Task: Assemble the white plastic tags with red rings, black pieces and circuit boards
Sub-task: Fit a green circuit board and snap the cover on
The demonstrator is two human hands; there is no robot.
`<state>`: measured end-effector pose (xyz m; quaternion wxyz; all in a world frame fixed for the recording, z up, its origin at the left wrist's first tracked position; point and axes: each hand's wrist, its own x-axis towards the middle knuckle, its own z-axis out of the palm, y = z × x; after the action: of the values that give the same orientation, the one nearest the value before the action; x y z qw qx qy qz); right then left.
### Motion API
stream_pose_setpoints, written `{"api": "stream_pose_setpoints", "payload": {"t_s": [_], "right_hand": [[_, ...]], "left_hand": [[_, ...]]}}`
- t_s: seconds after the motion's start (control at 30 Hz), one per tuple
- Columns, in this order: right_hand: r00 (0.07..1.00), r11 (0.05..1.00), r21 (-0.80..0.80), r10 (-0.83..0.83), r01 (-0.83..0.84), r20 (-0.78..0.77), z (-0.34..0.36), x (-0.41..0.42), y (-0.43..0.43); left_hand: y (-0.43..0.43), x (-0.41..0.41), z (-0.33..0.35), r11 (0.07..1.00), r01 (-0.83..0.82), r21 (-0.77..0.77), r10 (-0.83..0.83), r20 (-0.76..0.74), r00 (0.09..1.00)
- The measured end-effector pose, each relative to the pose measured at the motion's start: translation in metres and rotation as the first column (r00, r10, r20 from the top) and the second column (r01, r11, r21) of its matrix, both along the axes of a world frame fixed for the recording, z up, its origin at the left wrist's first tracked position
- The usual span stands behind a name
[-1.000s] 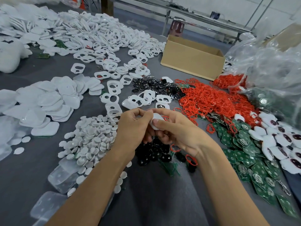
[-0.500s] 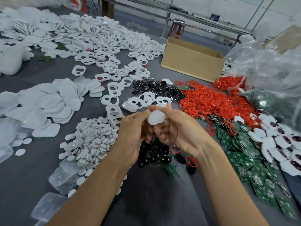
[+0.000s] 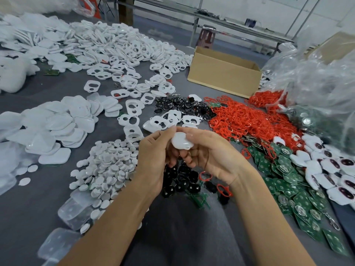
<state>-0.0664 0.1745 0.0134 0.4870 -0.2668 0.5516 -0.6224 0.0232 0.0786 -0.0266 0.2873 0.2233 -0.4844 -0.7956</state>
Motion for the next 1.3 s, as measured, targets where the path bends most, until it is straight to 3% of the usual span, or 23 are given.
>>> {"api": "stream_pose_setpoints", "payload": {"t_s": [0.33, 0.5, 0.6, 0.7, 0.8, 0.9, 0.97, 1.03, 1.1, 1.13, 1.2, 1.3], "right_hand": [[0.999, 0.991, -0.126, 0.035, -0.031, 0.032, 0.006, -0.007, 0.008], [0.996, 0.983, -0.165, 0.086, -0.087, -0.013, 0.005, -0.007, 0.009], [0.993, 0.993, -0.114, 0.024, -0.037, -0.113, 0.010, -0.006, 0.009], [0.924, 0.986, -0.059, -0.168, 0.157, -0.345, 0.021, -0.004, 0.015], [0.843, 0.951, -0.126, -0.309, 0.283, -0.440, 0.038, -0.001, 0.039], [0.698, 0.909, -0.168, -0.402, 0.381, -0.592, 0.051, 0.005, 0.090], [0.539, 0.842, -0.187, -0.478, 0.505, -0.694, 0.050, 0.012, 0.136], [0.286, 0.705, -0.197, -0.504, 0.681, -0.815, 0.041, 0.020, 0.187], [-0.023, 0.471, -0.247, -0.431, 0.847, -0.902, 0.028, 0.024, 0.238], [-0.134, 0.331, -0.262, -0.363, 0.907, -0.922, 0.021, 0.025, 0.262], [-0.195, 0.114, -0.230, -0.255, 0.967, -0.947, 0.010, 0.026, 0.302], [-0.100, -0.004, -0.100, -0.097, 0.995, -0.990, -0.004, 0.030, 0.340]], "left_hand": [[0.001, 0.004, 0.010, 0.988, 0.117, 0.097, -0.092, -0.231, 0.969], [-0.001, 0.006, 0.008, 0.990, 0.123, 0.067, -0.102, -0.255, 0.961], [-0.001, 0.004, 0.006, 0.993, 0.098, 0.065, -0.081, -0.228, 0.970], [-0.003, 0.003, 0.004, 0.995, 0.057, 0.076, -0.042, -0.192, 0.980], [-0.004, 0.004, 0.005, 0.996, 0.047, 0.078, -0.031, -0.192, 0.981], [-0.003, 0.005, 0.005, 0.999, 0.033, 0.038, -0.025, -0.178, 0.984], [-0.002, 0.005, 0.006, 0.999, 0.033, -0.007, -0.033, -0.161, 0.986], [-0.002, 0.007, 0.007, 0.999, 0.027, -0.024, -0.031, -0.167, 0.985], [-0.005, 0.009, 0.007, 1.000, 0.023, -0.004, -0.024, -0.180, 0.983], [-0.005, 0.009, 0.007, 1.000, 0.025, 0.005, -0.024, -0.181, 0.983], [-0.007, 0.010, 0.006, 1.000, 0.024, 0.011, -0.022, -0.180, 0.983], [-0.009, 0.008, 0.003, 0.999, 0.032, -0.009, -0.033, -0.174, 0.984]]}}
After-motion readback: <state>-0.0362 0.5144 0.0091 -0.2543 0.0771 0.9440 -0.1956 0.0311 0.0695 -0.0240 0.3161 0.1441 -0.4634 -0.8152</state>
